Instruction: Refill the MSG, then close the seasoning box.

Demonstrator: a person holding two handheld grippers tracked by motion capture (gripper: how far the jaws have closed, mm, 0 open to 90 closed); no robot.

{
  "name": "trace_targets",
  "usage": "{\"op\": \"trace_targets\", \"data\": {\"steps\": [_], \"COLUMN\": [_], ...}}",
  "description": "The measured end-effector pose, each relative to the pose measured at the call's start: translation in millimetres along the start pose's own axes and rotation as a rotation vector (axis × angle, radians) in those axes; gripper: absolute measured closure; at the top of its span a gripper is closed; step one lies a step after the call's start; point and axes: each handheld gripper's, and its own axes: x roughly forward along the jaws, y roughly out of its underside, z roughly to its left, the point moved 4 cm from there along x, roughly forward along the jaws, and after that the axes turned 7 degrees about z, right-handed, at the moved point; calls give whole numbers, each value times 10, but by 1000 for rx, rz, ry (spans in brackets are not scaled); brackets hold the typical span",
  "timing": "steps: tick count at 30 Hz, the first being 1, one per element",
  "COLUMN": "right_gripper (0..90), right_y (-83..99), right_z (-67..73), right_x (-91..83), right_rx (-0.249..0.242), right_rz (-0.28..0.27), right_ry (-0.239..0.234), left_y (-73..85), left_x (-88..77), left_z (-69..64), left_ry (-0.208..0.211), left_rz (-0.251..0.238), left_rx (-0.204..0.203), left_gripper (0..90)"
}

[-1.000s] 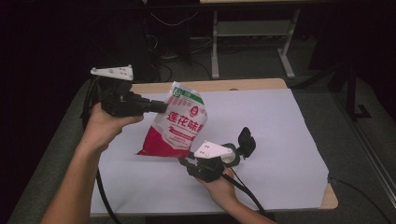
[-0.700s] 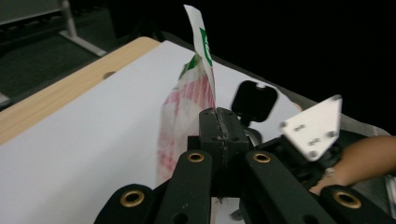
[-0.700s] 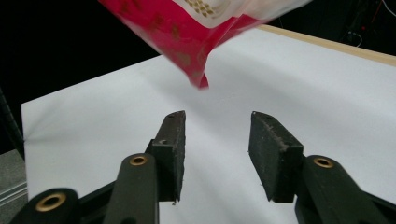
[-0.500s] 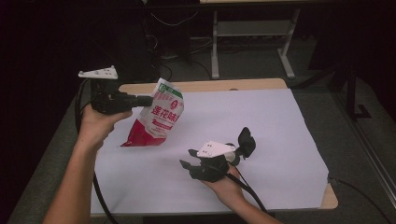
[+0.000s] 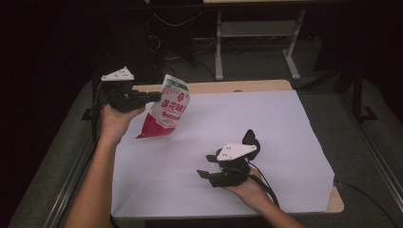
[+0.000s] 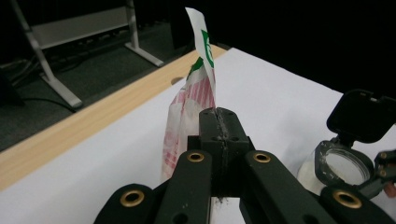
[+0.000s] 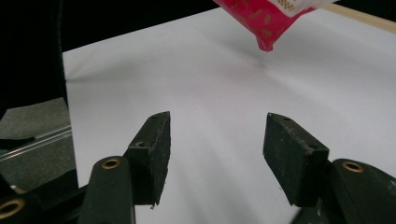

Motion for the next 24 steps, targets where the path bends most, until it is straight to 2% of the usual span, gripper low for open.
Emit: {"op": "trace_targets", "data": {"steps": [4,6,9,15,20,24], "right_gripper": [399,395,387,384,378,377], "right_y": [20,18,10,-3,4,2], "right_z": [-32,-37,-32,-52,-46,-27], "right_x": [-30,-26,-16,-19,-4,-3], "right_rx": [-4,-1,10,13,17,16], "right_rz": [12,12,13,8,15,20], "right_ry": [-18,-17,-30,-34,-37,-41], "left_y": [155,207,258,409,579,690], "left_x": [44,16,-44,-140,-208,-235], "left_z": [18,16,-7,-132,-278,-397], "left_ry": [6,19,22,51,91,105], "left_rz": [15,-11,-7,-20,-36,-38], "left_rx": [-18,-35,-32,-25,-29,-15], "left_gripper": [900,900,900,900,900,899]}}
